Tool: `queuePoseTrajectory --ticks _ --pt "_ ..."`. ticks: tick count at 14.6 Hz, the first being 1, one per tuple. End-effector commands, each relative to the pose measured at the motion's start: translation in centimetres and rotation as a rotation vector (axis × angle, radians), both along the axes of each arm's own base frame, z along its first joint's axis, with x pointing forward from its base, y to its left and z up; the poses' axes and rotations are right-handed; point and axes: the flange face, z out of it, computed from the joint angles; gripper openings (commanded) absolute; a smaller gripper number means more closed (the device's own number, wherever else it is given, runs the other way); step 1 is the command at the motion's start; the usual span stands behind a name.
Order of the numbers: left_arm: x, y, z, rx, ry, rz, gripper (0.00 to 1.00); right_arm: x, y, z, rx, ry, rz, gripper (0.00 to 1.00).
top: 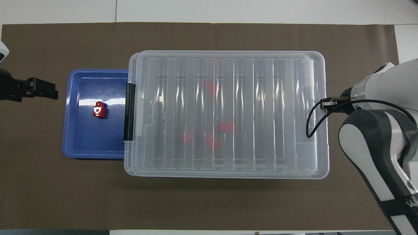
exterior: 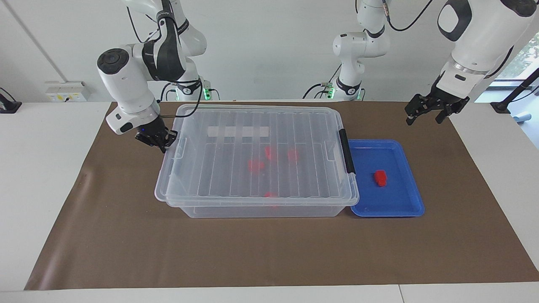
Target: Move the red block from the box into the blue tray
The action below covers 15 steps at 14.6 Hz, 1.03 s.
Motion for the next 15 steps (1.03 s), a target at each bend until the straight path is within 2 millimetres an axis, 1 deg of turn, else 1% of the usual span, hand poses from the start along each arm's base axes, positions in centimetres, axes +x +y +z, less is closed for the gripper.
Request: queuePoseTrajectory --ticks 1,2,3,4,5,6,8,9,10,11,13,15 --pt "-0.2 0.9 0.4 0.004 0.031 -0.025 1.00 -0.7 1.1 0.0 0.002 -0.017 -0.002 0.00" --pt "-0.5 0.9 0.5 0.005 0.042 -0.027 1.00 -0.7 1.2 0.0 0.002 -0.017 0.000 0.00" --pt "-0.9 0.9 0.1 0.005 0.066 -0.031 1.00 -0.7 1.2 0.0 0.002 -0.017 0.000 0.00" --pt "-1.6 0.9 0.3 0.005 0.069 -0.032 1.00 -0.7 1.2 0.0 0.002 -0.017 0.000 0.00" --pt "-2.1 0.9 -0.2 0.005 0.080 -0.032 1.00 -0.7 1.2 0.0 0.002 -0.017 0.000 0.00" --pt "-2.4 1.0 -0.2 0.005 0.079 -0.031 1.00 -0.7 1.2 0.0 0.002 -0.017 0.000 0.00" --pt "-2.4 0.9 -0.1 0.005 0.077 -0.032 1.00 -0.6 1.1 -0.1 0.002 -0.016 0.000 0.00" --pt "-2.4 0.9 -0.1 0.005 0.077 -0.034 1.00 -0.6 1.1 0.2 0.002 -0.013 0.003 0.00" --pt "-2.3 1.0 -0.2 0.005 0.074 -0.032 1.00 -0.4 0.6 0.7 0.002 -0.005 -0.001 0.00" --pt "-2.3 0.9 -0.1 0.005 0.069 -0.041 1.00 -0.2 0.3 1.9 0.000 0.007 -0.002 0.00" --pt "-2.3 0.9 -0.1 0.004 0.069 -0.069 1.00 0.0 -1.4 4.9 0.000 0.036 -0.027 0.00" --pt "-2.4 0.9 -0.1 0.003 0.074 -0.073 1.00 -0.1 -2.2 8.2 0.000 0.058 -0.029 0.00"
